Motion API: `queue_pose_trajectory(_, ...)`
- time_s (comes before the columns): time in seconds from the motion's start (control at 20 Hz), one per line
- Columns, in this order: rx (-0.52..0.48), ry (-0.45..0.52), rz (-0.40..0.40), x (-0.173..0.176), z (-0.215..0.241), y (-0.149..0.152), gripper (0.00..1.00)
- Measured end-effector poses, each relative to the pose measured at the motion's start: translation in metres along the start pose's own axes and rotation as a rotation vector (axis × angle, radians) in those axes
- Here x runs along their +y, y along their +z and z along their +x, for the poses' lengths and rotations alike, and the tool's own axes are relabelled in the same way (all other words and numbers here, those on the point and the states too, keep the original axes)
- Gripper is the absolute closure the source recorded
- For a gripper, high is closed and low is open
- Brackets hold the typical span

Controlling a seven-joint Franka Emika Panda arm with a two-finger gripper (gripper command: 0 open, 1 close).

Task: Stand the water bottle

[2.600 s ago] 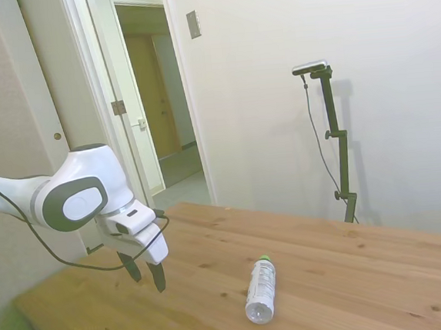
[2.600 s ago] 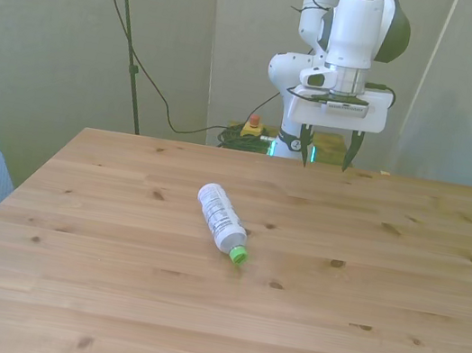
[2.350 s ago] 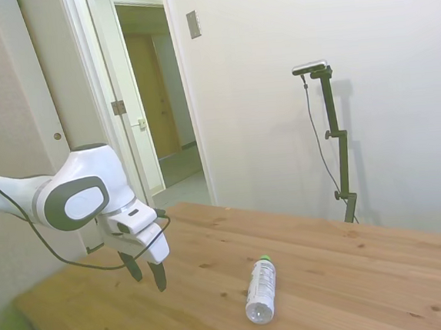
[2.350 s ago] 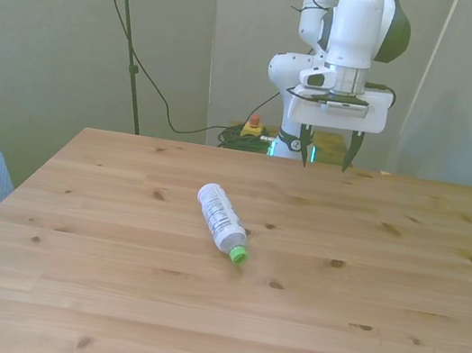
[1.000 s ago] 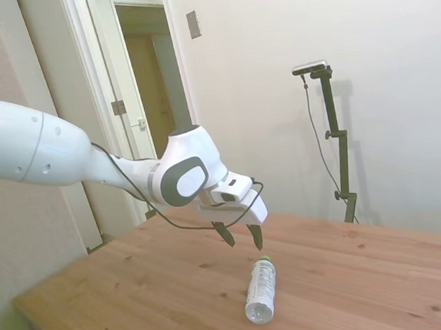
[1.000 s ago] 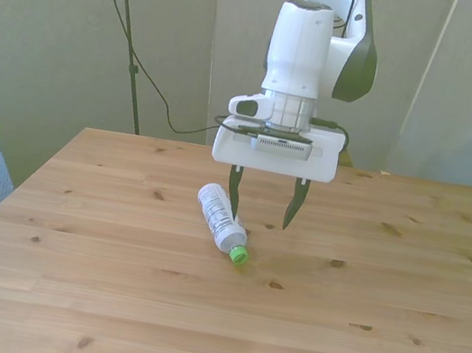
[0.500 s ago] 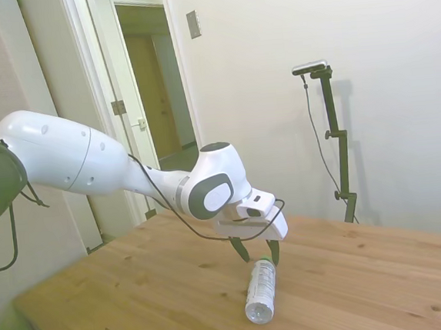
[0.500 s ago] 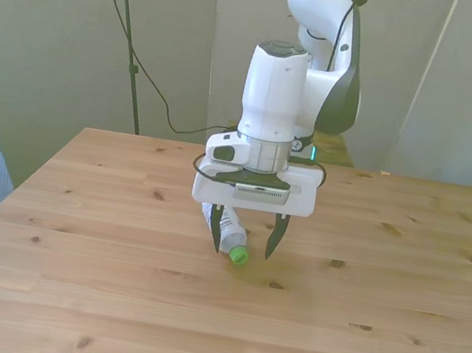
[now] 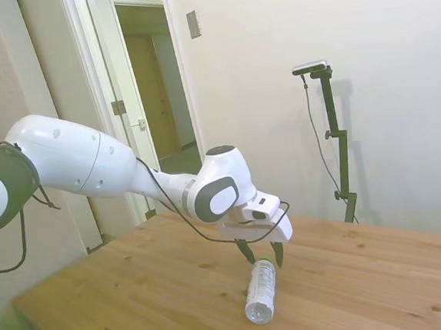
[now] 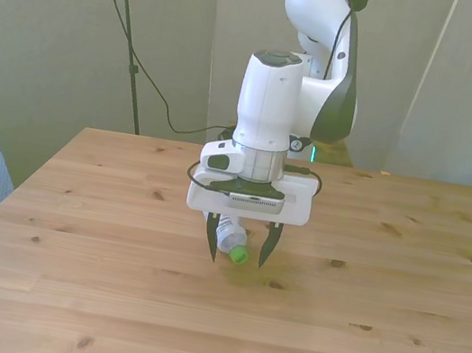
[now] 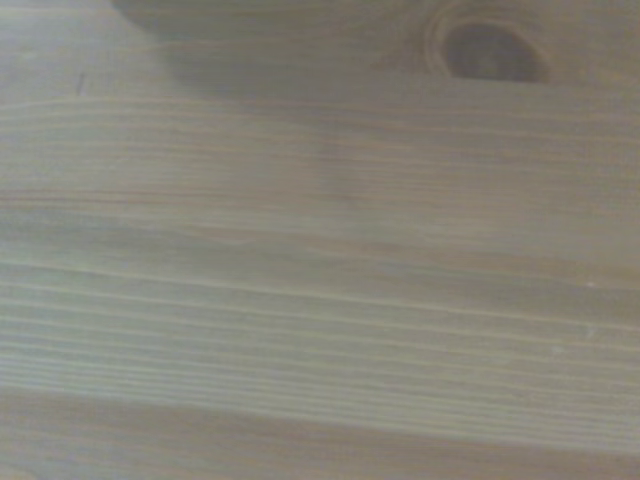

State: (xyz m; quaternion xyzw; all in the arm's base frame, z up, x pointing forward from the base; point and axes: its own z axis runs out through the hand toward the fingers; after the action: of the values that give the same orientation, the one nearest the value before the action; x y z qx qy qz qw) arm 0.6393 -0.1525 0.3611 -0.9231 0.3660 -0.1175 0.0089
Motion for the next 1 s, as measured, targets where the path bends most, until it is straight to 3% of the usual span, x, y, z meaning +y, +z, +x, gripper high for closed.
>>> queue_pose_trajectory(1.0,-0.030,0.032,-0.005,0.0043,0.0103,0.0076,1.00)
